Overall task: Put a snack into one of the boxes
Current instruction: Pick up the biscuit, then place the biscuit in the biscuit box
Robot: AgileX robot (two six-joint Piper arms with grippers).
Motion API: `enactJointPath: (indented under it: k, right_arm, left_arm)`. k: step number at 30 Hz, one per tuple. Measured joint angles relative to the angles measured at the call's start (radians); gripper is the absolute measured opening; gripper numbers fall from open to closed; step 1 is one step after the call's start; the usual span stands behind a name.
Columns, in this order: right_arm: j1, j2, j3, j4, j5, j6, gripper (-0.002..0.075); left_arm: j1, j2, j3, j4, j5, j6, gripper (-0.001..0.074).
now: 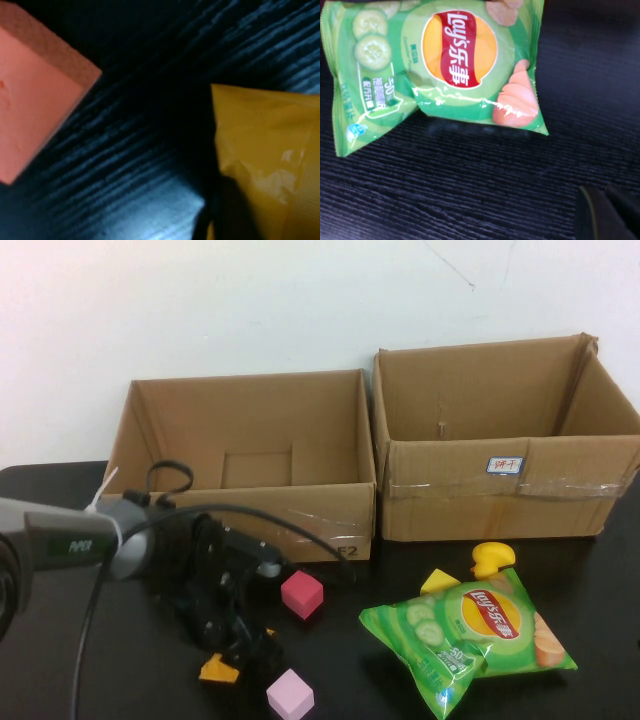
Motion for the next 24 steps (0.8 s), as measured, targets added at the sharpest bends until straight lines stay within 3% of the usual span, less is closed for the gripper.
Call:
enactJointPath:
  k: [3, 11, 17, 20, 24]
  right_arm:
    - [0.000, 0.000, 0.000, 0.000, 0.000, -0.002, 0.0029]
    - [0.000, 0.000, 0.000, 0.001, 0.000, -0.004, 0.0029]
    - [0.000, 0.000, 0.000, 0.004, 0.000, -0.004, 0.0029]
    - [0.000, 0.004, 0.000, 0.004, -0.010, -0.004, 0.0029]
    - [0.000, 0.004, 0.000, 0.004, -0.012, -0.004, 0.0029]
  left_arm:
    - [0.000, 0.004, -0.070, -0.002, 0.122, -0.011, 0.0211]
    - [0.000, -0.002, -0.306, -0.026, 0.442, 0.003, 0.0211]
    - [0.000, -0.012, -0.535, -0.292, 0.611, 0.114, 0.0211]
    - [-0.012, -0.012, -0.677, -0.435, 0.558, 0.185, 0.0211]
    - [-0.038, -0.014, -0.795, -0.558, 0.275, 0.227, 0.0211]
